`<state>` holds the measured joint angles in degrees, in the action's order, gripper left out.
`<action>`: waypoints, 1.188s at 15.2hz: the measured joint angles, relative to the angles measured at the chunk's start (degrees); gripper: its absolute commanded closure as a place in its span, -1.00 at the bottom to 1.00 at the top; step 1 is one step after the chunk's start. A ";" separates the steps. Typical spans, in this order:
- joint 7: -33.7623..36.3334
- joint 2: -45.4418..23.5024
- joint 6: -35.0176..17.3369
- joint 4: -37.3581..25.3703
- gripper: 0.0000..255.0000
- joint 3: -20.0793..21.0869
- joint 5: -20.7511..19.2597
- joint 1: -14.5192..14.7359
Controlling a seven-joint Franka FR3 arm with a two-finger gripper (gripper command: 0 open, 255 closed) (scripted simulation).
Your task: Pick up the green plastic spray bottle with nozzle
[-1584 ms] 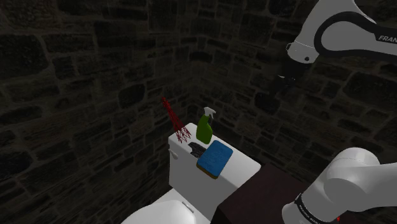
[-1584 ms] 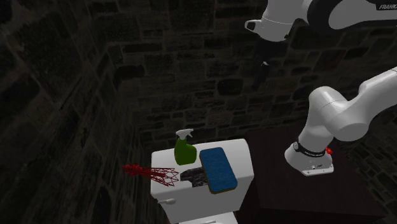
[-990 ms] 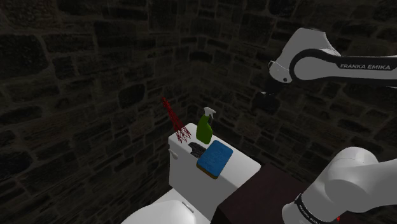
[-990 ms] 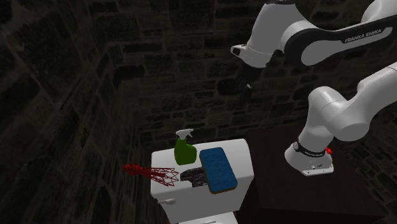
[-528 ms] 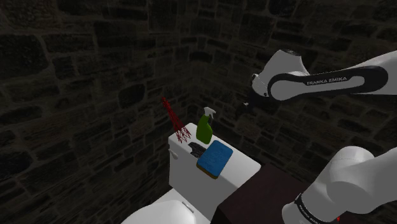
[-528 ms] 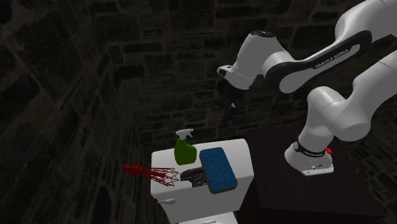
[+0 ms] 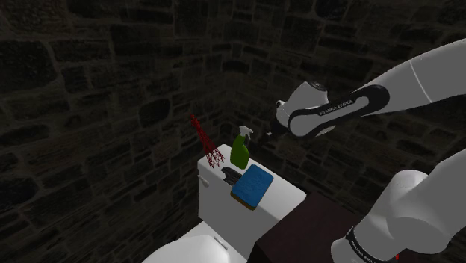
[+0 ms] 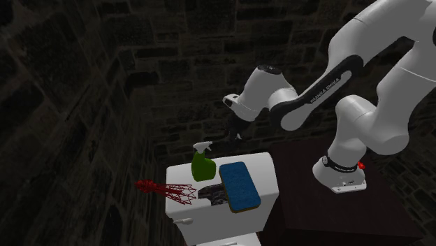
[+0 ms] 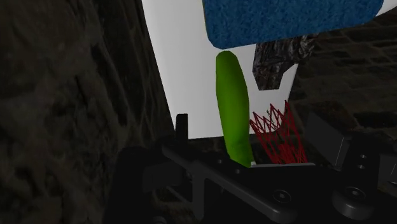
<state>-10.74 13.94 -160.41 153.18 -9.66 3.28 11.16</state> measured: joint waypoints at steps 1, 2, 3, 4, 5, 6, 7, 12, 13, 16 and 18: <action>-1.75 -2.95 -2.71 -0.90 -1.00 -0.71 1.91 1.43; -3.72 -5.50 -5.28 -1.51 -1.00 -1.29 4.25 2.92; -6.76 -7.79 -7.31 -2.36 -1.00 -2.28 7.36 4.41; -10.49 -10.45 -8.86 -4.07 -1.00 -2.88 11.47 5.97; -15.13 -13.65 -10.91 -5.71 -1.00 -2.80 16.93 7.36; -20.39 -16.68 -12.33 -7.81 -1.00 -1.82 23.19 7.74; -24.59 -18.84 -13.71 -9.08 -1.00 -0.21 28.31 7.40; -37.98 -24.28 -17.35 -11.70 -1.00 7.42 43.23 2.11; -40.25 -25.21 -18.13 -12.08 -1.00 9.29 45.74 0.77; -44.88 -27.17 -19.39 -13.18 1.00 12.93 50.46 -2.31; -45.95 -27.41 -19.69 -13.23 1.00 13.80 51.56 -3.03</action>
<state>-56.69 -13.48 -180.10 139.95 4.15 54.84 8.12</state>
